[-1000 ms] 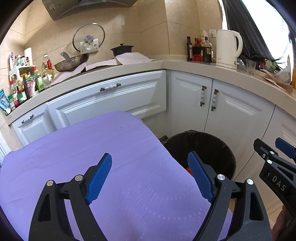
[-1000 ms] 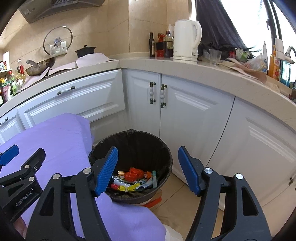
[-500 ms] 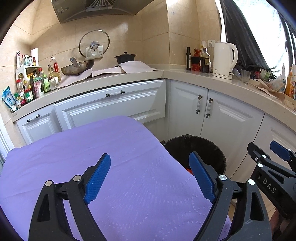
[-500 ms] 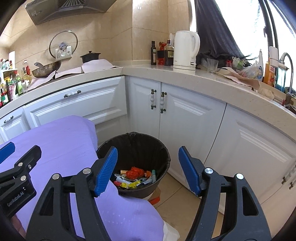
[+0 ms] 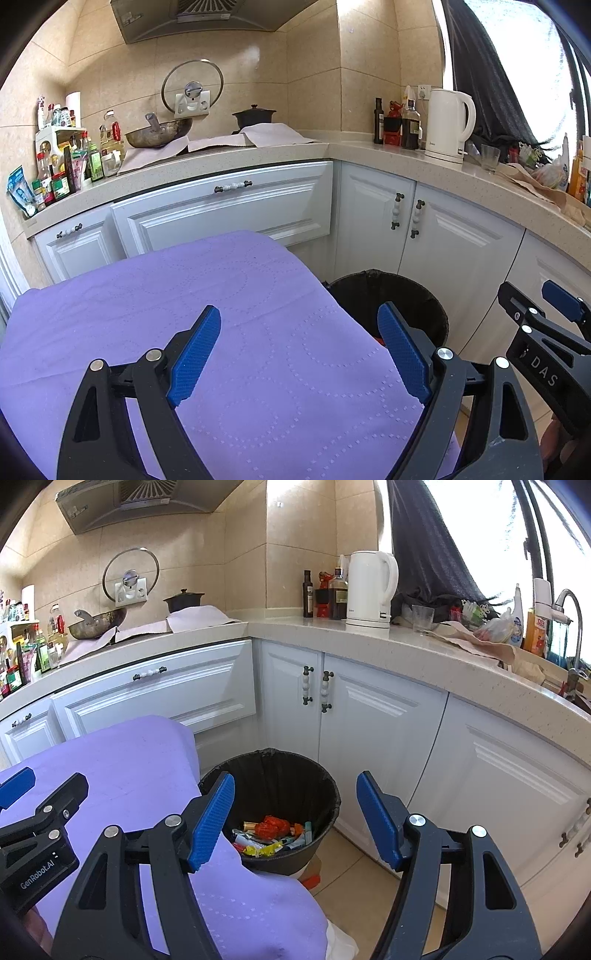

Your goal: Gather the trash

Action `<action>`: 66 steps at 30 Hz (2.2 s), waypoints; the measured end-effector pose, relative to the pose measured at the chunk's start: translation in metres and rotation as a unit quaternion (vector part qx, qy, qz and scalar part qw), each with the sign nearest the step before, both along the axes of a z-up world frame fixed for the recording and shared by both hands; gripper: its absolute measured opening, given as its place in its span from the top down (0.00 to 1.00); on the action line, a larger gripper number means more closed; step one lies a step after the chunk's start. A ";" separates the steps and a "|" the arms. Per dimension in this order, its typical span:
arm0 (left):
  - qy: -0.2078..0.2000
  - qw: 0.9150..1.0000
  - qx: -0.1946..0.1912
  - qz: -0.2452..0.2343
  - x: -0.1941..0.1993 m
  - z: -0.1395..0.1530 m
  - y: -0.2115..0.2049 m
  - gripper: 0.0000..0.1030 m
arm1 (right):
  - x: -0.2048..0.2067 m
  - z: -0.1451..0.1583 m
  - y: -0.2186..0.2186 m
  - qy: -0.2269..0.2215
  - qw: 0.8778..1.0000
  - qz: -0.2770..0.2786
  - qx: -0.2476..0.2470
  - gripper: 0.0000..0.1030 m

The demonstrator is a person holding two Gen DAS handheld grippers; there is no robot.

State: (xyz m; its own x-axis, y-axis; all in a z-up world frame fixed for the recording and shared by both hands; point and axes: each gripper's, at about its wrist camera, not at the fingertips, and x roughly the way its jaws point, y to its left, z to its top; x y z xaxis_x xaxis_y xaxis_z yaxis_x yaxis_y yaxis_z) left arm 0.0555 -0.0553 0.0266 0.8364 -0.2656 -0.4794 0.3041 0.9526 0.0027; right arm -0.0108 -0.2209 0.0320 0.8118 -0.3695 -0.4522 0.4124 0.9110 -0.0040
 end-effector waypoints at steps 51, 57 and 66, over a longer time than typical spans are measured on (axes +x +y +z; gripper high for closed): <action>0.015 1.000 -0.006 -0.004 0.006 -0.008 0.002 0.18 | 0.004 -0.005 -0.002 0.007 1.000 0.000 0.002 0.35; 0.015 1.000 -0.004 -0.004 0.006 -0.008 0.002 0.18 | 0.005 -0.006 -0.002 0.008 1.000 0.001 0.002 0.35; 0.011 1.000 -0.006 -0.006 0.005 -0.008 0.001 0.18 | 0.005 -0.005 -0.002 0.008 1.000 0.001 0.002 0.35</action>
State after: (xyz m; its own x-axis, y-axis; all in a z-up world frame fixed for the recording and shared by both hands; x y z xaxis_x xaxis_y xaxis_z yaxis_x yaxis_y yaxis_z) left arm 0.0609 -0.0541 0.0181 0.8223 -0.2811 -0.4948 0.3151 0.9489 -0.0156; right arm -0.0056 -0.2230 0.0272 0.8051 -0.3670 -0.4660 0.4113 0.9115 -0.0071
